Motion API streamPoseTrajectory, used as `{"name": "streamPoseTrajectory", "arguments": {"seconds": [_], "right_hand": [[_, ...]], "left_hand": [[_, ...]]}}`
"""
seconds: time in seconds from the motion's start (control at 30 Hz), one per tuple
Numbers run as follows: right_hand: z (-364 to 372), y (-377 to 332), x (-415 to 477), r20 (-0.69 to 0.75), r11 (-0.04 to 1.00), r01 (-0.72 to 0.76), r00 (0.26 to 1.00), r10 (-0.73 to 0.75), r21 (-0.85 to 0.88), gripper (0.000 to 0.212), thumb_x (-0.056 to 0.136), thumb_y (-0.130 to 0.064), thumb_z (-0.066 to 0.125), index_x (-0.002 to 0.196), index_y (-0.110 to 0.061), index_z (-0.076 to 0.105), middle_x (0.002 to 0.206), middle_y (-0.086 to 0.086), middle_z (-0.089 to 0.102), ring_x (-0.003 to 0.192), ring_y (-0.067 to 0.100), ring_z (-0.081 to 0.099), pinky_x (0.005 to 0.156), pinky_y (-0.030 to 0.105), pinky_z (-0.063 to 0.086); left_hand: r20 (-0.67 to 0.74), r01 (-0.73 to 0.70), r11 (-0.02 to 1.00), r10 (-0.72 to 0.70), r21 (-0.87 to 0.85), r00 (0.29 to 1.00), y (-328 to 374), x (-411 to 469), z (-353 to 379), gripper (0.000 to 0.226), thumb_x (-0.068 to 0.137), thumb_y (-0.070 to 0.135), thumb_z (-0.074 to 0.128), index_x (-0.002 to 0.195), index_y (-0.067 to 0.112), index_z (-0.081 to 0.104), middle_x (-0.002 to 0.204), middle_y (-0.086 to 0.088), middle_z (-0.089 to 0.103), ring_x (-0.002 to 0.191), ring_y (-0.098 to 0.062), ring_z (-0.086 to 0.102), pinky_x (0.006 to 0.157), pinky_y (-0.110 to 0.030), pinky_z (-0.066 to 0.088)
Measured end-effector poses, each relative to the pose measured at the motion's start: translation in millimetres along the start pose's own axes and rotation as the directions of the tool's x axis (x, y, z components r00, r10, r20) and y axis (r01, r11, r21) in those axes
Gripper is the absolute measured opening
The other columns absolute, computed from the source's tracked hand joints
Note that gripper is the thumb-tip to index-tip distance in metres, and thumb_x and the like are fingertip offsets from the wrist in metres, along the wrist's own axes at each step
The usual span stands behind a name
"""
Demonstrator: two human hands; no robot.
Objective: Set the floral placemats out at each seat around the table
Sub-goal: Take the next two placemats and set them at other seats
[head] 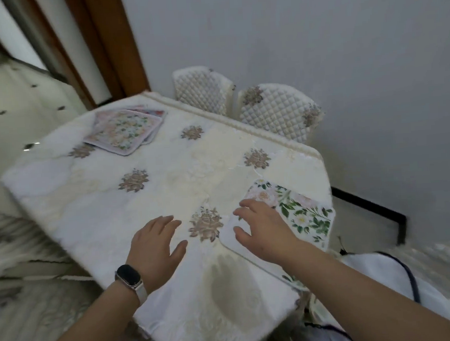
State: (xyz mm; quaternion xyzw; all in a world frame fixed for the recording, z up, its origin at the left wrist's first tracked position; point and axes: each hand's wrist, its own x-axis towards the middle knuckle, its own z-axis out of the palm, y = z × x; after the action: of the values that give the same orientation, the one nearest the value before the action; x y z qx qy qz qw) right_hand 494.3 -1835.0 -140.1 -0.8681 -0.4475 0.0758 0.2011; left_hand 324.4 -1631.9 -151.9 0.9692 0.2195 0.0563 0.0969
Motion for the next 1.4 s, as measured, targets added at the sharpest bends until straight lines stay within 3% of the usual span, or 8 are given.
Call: {"name": "streamPoseTrajectory", "arguments": {"seconds": [0.3, 0.7, 0.93, 1.23, 1.4], "right_hand": [[8.9, -63.1, 37.9, 0.114, 0.952, 0.305, 0.945, -0.307, 0.036, 0.043, 0.09, -0.034, 0.053, 0.13, -0.016, 0.057, 0.136, 0.003, 0.05, 0.122, 0.026, 0.048, 0.098, 0.04, 0.042], [45.0, -159.7, 38.7, 0.221, 0.774, 0.629, 0.747, -0.627, 0.073, 0.044, 0.093, -0.039, 0.05, 0.133, -0.02, 0.054, 0.136, -0.001, 0.051, 0.12, 0.023, 0.048, 0.098, 0.037, 0.041], [73.0, -250.6, 18.0, 0.247, 0.643, 0.764, 0.614, -0.75, 0.055, 0.043, 0.093, -0.04, 0.05, 0.128, -0.017, 0.057, 0.133, 0.001, 0.054, 0.117, 0.024, 0.05, 0.096, 0.037, 0.042], [164.9, -417.7, -34.8, 0.316, 0.556, 0.831, 0.518, -0.795, 0.037, 0.051, 0.093, -0.046, 0.047, 0.137, -0.021, 0.051, 0.14, -0.002, 0.05, 0.125, 0.022, 0.046, 0.102, 0.033, 0.038], [211.9, -523.5, -73.8, 0.297, 0.478, 0.878, 0.451, -0.842, 0.02, 0.057, 0.083, -0.054, 0.041, 0.124, -0.019, 0.061, 0.129, 0.003, 0.06, 0.117, 0.027, 0.057, 0.094, 0.04, 0.049]], "left_hand": [[-0.141, 0.298, 0.955, -0.295, -0.001, 0.945, -27.8, -67.9, -50.8, 0.058, 0.077, 0.052, 0.043, 0.117, 0.016, 0.065, 0.123, -0.004, 0.064, 0.113, -0.031, 0.058, 0.091, -0.047, 0.048], [-0.219, 0.594, 0.805, -0.58, -0.005, 0.784, -42.9, -202.6, -75.0, 0.055, 0.082, 0.051, 0.039, 0.122, 0.021, 0.062, 0.129, 0.001, 0.06, 0.119, -0.024, 0.054, 0.094, -0.046, 0.046], [-0.275, 0.705, 0.709, -0.675, 0.015, 0.685, -88.7, -297.3, -84.2, 0.054, 0.082, 0.053, 0.043, 0.119, 0.022, 0.064, 0.125, 0.0, 0.063, 0.116, -0.024, 0.057, 0.093, -0.045, 0.048], [-0.347, 0.765, 0.643, -0.712, 0.027, 0.61, -203.4, -444.0, -100.4, 0.047, 0.08, 0.051, 0.046, 0.113, 0.024, 0.065, 0.117, 0.002, 0.065, 0.109, -0.023, 0.061, 0.088, -0.043, 0.05], [-0.336, 0.803, 0.596, -0.75, 0.032, 0.57, -270.5, -533.4, -116.6, 0.047, 0.081, 0.052, 0.044, 0.113, 0.025, 0.065, 0.117, 0.002, 0.065, 0.112, -0.025, 0.061, 0.09, -0.043, 0.048]]}}
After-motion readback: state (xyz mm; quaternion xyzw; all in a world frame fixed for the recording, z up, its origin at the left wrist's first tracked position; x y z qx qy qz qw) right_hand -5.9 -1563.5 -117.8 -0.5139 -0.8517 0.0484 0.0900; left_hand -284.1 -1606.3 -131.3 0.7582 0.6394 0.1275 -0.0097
